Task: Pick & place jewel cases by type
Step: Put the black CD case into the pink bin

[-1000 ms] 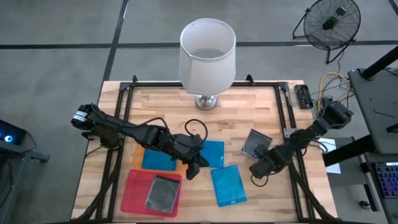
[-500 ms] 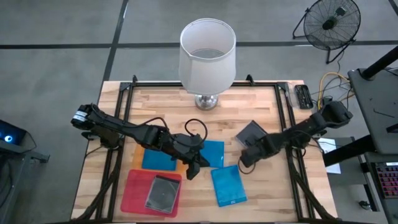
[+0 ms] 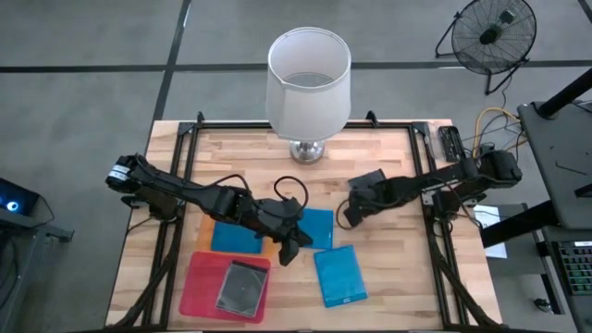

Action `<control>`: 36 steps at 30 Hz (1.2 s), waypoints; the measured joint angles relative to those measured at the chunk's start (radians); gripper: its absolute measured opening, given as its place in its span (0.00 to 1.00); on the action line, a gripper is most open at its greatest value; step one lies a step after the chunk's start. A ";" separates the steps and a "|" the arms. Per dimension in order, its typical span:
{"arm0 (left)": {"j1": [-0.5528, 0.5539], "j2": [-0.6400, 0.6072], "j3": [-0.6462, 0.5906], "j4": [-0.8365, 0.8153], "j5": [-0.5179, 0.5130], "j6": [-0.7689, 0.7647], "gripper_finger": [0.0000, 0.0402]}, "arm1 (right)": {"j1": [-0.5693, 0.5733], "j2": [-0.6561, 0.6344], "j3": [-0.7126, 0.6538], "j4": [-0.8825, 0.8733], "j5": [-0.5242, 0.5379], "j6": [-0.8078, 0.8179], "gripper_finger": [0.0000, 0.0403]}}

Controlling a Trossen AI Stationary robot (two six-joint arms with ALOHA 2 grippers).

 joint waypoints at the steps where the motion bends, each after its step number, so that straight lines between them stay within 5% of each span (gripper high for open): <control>1: 0.001 0.000 0.000 0.000 -0.020 -0.017 0.00 | -0.010 0.000 0.013 0.001 0.000 -0.011 0.02; 8: 0.016 0.001 -0.016 0.011 -0.370 -0.264 0.00 | -0.043 -0.010 0.140 -0.089 0.063 -0.040 0.02; 14: 0.050 0.003 -0.084 0.048 -0.514 -0.494 0.00 | -0.055 -0.012 0.225 -0.330 0.104 -0.053 0.02; 27: 0.126 0.003 -0.371 0.420 -0.580 -0.705 0.00 | -0.055 -0.259 0.171 -0.435 0.072 -0.032 0.02; 36: 0.220 0.032 -0.398 0.426 -0.506 -0.750 0.00 | -0.056 -0.425 0.146 -0.529 0.116 0.012 0.02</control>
